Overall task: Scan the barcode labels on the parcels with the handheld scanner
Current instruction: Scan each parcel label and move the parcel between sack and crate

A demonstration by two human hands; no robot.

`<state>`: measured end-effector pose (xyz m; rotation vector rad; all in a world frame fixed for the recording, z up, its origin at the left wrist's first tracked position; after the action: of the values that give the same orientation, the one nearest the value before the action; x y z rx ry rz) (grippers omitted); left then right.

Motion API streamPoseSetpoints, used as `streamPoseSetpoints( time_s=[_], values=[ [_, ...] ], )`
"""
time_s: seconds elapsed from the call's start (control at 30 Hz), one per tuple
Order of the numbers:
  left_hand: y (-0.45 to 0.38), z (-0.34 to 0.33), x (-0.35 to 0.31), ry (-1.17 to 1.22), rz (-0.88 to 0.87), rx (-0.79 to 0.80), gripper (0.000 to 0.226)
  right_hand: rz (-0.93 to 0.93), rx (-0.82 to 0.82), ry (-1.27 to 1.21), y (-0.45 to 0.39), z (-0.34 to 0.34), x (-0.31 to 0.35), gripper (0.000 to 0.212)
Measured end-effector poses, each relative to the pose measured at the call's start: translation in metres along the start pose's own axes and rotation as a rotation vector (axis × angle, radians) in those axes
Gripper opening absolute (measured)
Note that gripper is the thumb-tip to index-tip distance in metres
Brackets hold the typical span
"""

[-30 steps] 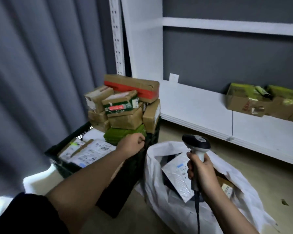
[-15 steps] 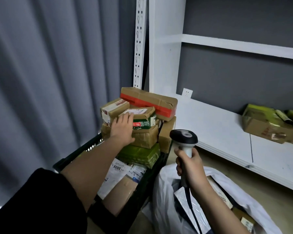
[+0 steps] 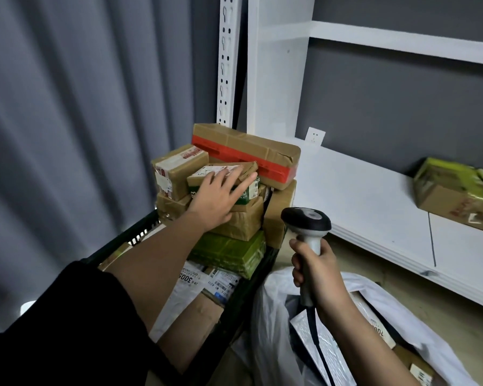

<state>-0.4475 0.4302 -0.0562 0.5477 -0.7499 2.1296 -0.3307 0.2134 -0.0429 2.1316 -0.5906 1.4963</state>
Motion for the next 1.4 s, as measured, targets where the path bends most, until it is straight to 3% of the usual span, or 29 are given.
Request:
streamPoseSetpoints(
  time_s=[0.17, 0.37, 0.57, 0.7, 0.83, 1.1, 1.23, 1.4],
  values=[
    [0.006, 0.007, 0.001, 0.009, 0.013, -0.051, 0.115, -0.005, -0.007, 0.012, 0.004, 0.006, -0.001, 0.01],
    [0.043, 0.06, -0.006, 0.186, 0.063, -0.302, 0.102, 0.029, -0.009, -0.032, 0.024, 0.013, 0.016, 0.013],
    [0.084, 0.147, -0.039, 0.352, 0.066, -0.444, 0.099, 0.092, -0.078, -0.354, 0.063, 0.019, 0.038, 0.012],
    [0.099, 0.203, -0.065, 0.378, 0.044, -0.471, 0.095, 0.127, -0.13, -0.393, 0.097, 0.03, 0.056, 0.041],
    [0.105, 0.244, -0.085, 0.36, 0.025, -0.485, 0.091, 0.153, -0.18, -0.409, 0.126, 0.043, 0.069, 0.054],
    [0.113, 0.286, -0.113, 0.218, -0.028, -0.61, 0.056, 0.116, -0.164, -0.44, 0.151, 0.063, 0.083, 0.061],
    [0.117, 0.296, -0.124, 0.229, -0.083, -0.712, 0.032, 0.116, -0.148, -0.494, 0.152, 0.07, 0.081, 0.085],
    [0.129, 0.308, -0.127, 0.36, -0.164, -0.652, 0.043, 0.124, -0.139, -0.463, 0.153, 0.08, 0.078, 0.095]
  ],
)
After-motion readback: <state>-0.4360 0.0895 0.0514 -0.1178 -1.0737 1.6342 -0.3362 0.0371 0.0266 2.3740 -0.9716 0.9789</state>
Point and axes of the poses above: each hand's wrist, its own y-axis away from the middle knuckle, its own z-axis out of the back of the hand, x = y × z, the point moved 2 cm from there along -y, towards the middle knuckle, and after that the axes turned 14 degrees about -y, right-handed, at the moved point
